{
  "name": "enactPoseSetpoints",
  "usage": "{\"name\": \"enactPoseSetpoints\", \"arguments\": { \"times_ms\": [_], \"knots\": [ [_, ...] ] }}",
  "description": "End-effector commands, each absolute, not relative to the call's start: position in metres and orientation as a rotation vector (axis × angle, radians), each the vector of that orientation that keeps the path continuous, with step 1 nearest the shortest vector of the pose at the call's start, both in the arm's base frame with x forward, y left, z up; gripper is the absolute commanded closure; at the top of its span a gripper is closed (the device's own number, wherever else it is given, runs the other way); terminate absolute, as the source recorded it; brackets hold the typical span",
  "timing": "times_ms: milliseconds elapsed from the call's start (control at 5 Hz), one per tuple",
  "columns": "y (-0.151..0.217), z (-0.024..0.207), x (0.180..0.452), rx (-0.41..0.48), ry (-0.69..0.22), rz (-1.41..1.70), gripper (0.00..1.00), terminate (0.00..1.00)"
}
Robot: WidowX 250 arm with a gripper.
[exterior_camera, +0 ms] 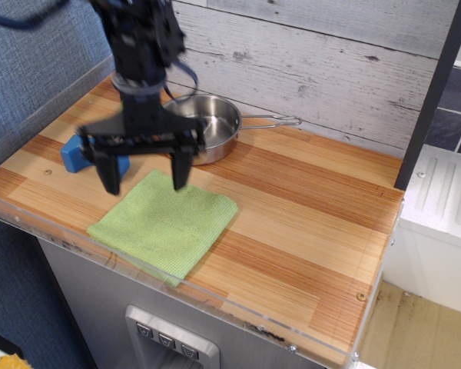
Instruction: Place the cloth under the bowl.
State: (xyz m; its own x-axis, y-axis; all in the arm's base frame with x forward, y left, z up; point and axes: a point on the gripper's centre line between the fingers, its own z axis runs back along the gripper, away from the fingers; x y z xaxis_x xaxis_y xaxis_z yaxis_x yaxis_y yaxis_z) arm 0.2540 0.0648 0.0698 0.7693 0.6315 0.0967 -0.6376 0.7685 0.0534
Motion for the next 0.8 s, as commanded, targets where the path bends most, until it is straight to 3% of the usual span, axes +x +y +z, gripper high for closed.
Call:
{"name": "enactPoseSetpoints", "arguments": {
  "times_ms": [0,200,600],
  "knots": [
    [0.071,0.136,0.239,0.046,-0.235,0.760,0.00,0.00],
    [0.069,0.147,0.231,-0.016,-0.260,0.760,0.00,0.00],
    [0.069,0.147,0.231,-0.016,-0.260,0.760,0.00,0.00]
  ]
}}
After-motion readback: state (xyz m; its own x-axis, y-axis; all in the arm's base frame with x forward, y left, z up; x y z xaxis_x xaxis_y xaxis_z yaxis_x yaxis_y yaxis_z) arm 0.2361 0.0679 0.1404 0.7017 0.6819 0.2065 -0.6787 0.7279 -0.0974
